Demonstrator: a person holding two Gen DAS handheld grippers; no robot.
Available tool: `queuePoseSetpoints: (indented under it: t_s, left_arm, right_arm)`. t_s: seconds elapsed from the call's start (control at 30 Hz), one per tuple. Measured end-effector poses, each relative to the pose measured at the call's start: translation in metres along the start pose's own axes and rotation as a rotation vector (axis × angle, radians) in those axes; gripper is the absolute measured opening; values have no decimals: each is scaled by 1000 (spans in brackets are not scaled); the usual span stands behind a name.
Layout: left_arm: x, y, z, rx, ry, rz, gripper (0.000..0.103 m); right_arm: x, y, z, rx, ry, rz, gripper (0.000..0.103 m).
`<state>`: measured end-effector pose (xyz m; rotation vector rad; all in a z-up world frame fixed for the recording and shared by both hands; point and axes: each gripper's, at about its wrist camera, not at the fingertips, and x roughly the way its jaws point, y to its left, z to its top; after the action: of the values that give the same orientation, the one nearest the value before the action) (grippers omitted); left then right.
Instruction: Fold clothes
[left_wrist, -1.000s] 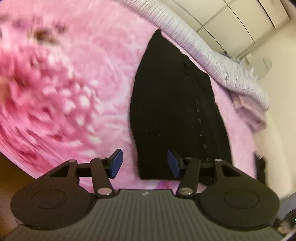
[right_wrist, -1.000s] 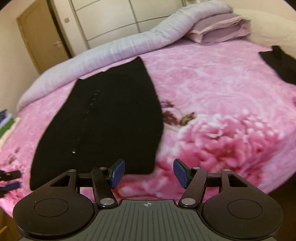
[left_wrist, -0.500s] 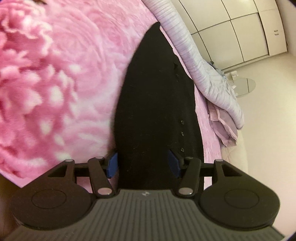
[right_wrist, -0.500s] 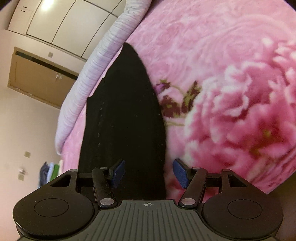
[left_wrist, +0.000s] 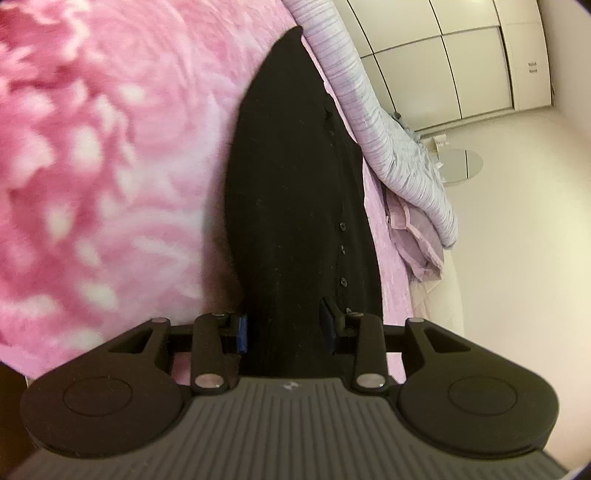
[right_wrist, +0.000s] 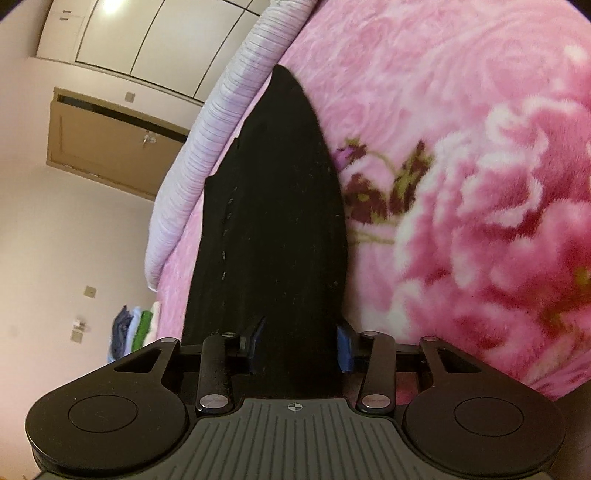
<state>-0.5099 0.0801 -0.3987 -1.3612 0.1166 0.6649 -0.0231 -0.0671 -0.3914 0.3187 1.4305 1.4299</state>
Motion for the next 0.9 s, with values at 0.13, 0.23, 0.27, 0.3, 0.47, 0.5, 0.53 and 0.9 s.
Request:
queuePoseSetpoints:
  t_s: [0.13,0.23,0.27,0.3,0.47,0.5,0.53,0.9]
  left_arm:
    - [6,-2,3,12,-8,19,18]
    - [6,-4,2,55,-13,62,8]
    - [4,-4,1,60,-18,57,8]
    - [1,-4,0,61,-26,50,8]
    - [-24,-17,-3,120,-74,14,7]
    - [-30,-19,-4,130,-83,4,7]
    - [-38,-23,-6,141,-91,-5,7]
    - [-103,-19,-64,129,-74,-32,7]
  right_arm:
    - [12,-2,6,-2,7,19,28]
    - [16,-2,7,-4,10,5,14]
    - [16,-1,7,-6,9,4,13]
    - [16,-1,7,-8,7,2,11]
    - [-3,8,-2,16,-32,34,9]
    - [-8,13,-4,11,-38,44,9]
    - [-13,19,-6,4,-43,56,9]
    - [-70,37,-54,20,-37,83,9]
